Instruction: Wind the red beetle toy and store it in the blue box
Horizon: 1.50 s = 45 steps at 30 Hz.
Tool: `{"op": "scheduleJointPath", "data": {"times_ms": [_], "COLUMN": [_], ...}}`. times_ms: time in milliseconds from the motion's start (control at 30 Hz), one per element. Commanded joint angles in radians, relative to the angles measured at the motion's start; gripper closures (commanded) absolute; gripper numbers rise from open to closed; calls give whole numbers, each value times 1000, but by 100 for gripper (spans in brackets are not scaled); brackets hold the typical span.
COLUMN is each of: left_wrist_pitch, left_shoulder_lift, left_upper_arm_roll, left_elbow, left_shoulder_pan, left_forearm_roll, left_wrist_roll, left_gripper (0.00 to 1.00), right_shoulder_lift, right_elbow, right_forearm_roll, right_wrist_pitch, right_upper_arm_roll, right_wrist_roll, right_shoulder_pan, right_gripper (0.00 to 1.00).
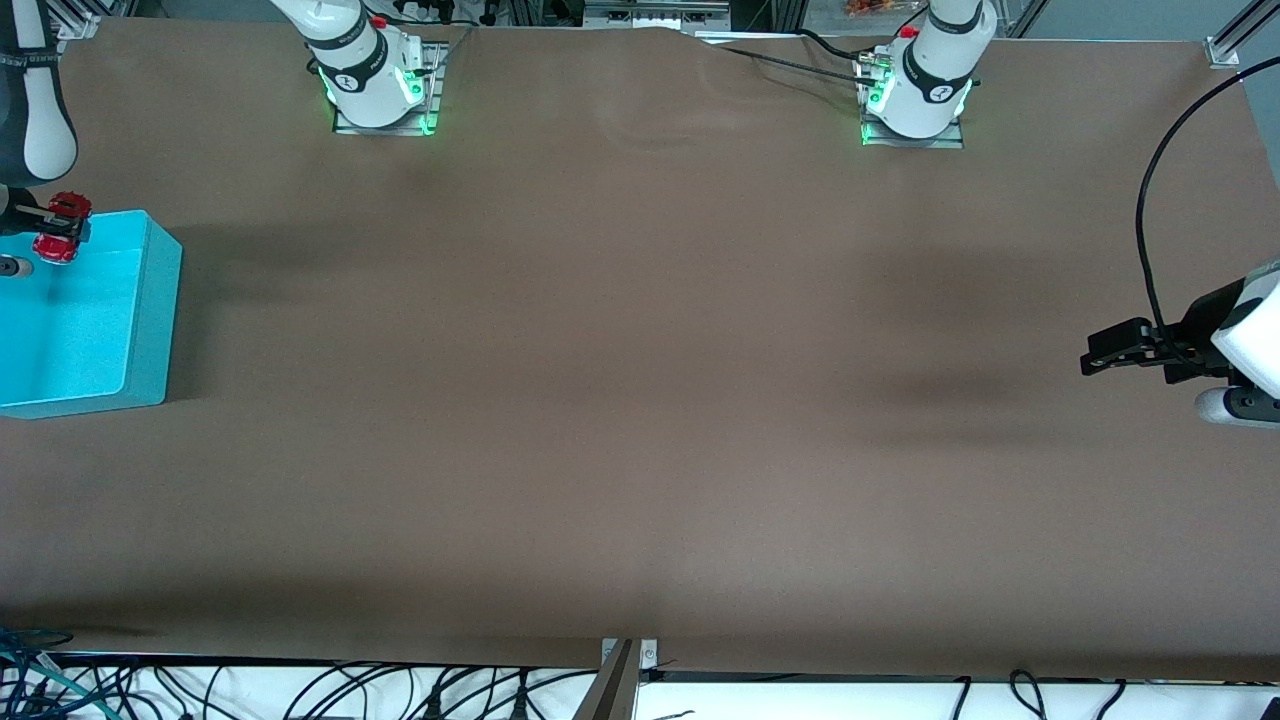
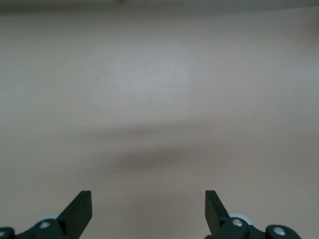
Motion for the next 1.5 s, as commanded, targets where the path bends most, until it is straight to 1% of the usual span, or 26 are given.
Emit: {"op": "scheduleJointPath", "data": {"times_ms": [0, 167, 400, 734, 1135, 1335, 1468], "left_wrist_pitch": [-11, -11, -11, -11, -11, -11, -11], "left_shoulder_lift": [16, 16, 16, 16, 16, 16, 16], "left_upper_arm_roll": [-4, -5, -5, -5, -5, -5, -5], "left_elbow": [34, 34, 34, 35, 35, 34, 35], "left_shoulder_pan": [1, 1, 1, 2, -1, 2, -1], "left_forearm_roll": [10, 10, 10, 10, 10, 10, 10], "left_wrist_roll": [13, 12, 12, 13, 13, 12, 12], "left_gripper": [0, 0, 0, 0, 0, 0, 0], "right_shoulder_lift": [107, 150, 183, 266, 329, 384, 401], "right_elbow": [102, 137, 153, 211, 240, 274, 276], "right_forearm_roll": [91, 148, 227, 377, 392, 394, 395], "right_wrist_pitch": [6, 4, 1, 0, 10, 29, 40], "right_upper_arm_roll": [16, 17, 46, 48, 56, 56, 59], "right_wrist_roll": [-131, -203, -287, -433, -444, -473, -476], "right_shoulder_pan": [-37, -44, -70, -92, -109, -127, -133], "right_gripper": [100, 100, 100, 100, 100, 100, 100]}}
